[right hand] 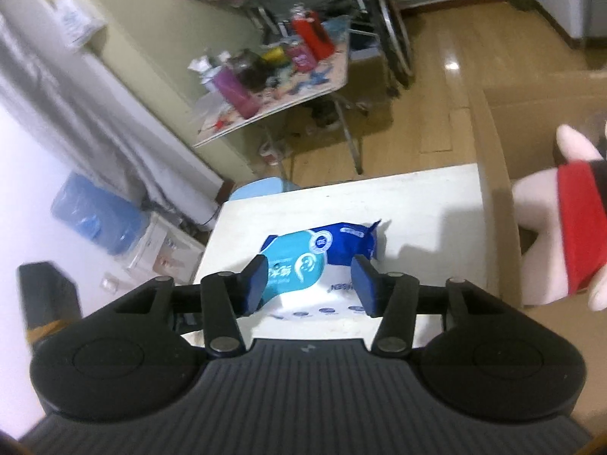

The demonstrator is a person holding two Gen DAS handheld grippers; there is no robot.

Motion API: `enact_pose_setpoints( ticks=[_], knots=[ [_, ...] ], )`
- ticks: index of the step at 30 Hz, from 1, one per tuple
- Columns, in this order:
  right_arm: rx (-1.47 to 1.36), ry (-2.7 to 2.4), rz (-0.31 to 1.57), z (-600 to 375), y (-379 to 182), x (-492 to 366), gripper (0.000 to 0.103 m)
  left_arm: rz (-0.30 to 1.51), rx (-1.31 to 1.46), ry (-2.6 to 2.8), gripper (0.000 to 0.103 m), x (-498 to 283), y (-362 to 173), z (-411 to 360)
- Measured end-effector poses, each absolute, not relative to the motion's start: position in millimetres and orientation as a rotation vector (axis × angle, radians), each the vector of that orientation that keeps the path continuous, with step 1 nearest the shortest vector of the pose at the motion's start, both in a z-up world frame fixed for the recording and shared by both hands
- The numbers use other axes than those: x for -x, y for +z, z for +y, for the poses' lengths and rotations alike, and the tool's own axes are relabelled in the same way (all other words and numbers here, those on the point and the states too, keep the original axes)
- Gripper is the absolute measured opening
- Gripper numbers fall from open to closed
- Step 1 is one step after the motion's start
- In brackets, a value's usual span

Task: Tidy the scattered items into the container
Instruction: 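Grasp the wet-wipes pack with the left gripper while the right gripper grasps it too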

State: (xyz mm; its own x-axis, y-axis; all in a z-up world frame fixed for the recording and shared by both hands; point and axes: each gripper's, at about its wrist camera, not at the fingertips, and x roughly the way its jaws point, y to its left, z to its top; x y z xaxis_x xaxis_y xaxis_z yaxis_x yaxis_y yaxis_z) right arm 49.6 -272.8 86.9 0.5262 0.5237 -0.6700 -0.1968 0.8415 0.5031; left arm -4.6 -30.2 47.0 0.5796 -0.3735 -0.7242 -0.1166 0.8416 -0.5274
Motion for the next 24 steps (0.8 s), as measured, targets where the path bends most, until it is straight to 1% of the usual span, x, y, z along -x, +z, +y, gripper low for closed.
enact_pose_setpoints(
  ticks=[1,3,4,6,9,13,14,15,19,24],
  knots=[
    [-0.392,0.424,0.925,-270.4,84.0,-51.6,0.052,0.947,0.582,-0.155,0.052,2.9,45.9,-30.0],
    [-0.404,0.385,0.941,-267.6,76.0,-56.5,0.061,0.95,0.597,-0.144,0.052,-1.4,41.6,-29.1],
    [-0.415,0.37,0.956,-266.6,70.9,-59.5,0.063,0.944,0.616,-0.142,0.052,-3.2,39.5,-25.5],
    [-0.459,0.35,1.014,-264.1,60.8,-68.5,0.064,0.95,0.66,-0.145,0.051,-10.2,31.4,-16.7],
    [-0.535,0.305,1.05,-263.5,47.9,-78.8,0.064,0.957,0.722,-0.144,0.049,-13.9,21.5,-12.4],
    [-0.533,0.307,1.059,-254.4,33.9,-81.3,0.062,0.958,0.77,-0.187,0.049,-23.0,8.1,-9.4],
    [-0.53,0.311,1.053,-256.3,31.0,-81.6,0.059,0.96,0.775,-0.2,0.051,-24.4,4.8,-9.3],
    [-0.519,0.314,1.057,-254.4,27.0,-81.5,0.052,0.961,0.787,-0.21,0.053,-25.5,0.3,-9.0],
    [-0.552,0.338,1.051,-256.0,15.9,-79.6,0.052,0.93,0.898,-0.206,0.052,-23.7,-16.1,-7.4],
    [-0.528,0.344,1.054,-255.0,18.0,-77.9,0.052,0.904,0.825,-0.195,0.051,-18.0,-11.9,-20.1]
  ],
)
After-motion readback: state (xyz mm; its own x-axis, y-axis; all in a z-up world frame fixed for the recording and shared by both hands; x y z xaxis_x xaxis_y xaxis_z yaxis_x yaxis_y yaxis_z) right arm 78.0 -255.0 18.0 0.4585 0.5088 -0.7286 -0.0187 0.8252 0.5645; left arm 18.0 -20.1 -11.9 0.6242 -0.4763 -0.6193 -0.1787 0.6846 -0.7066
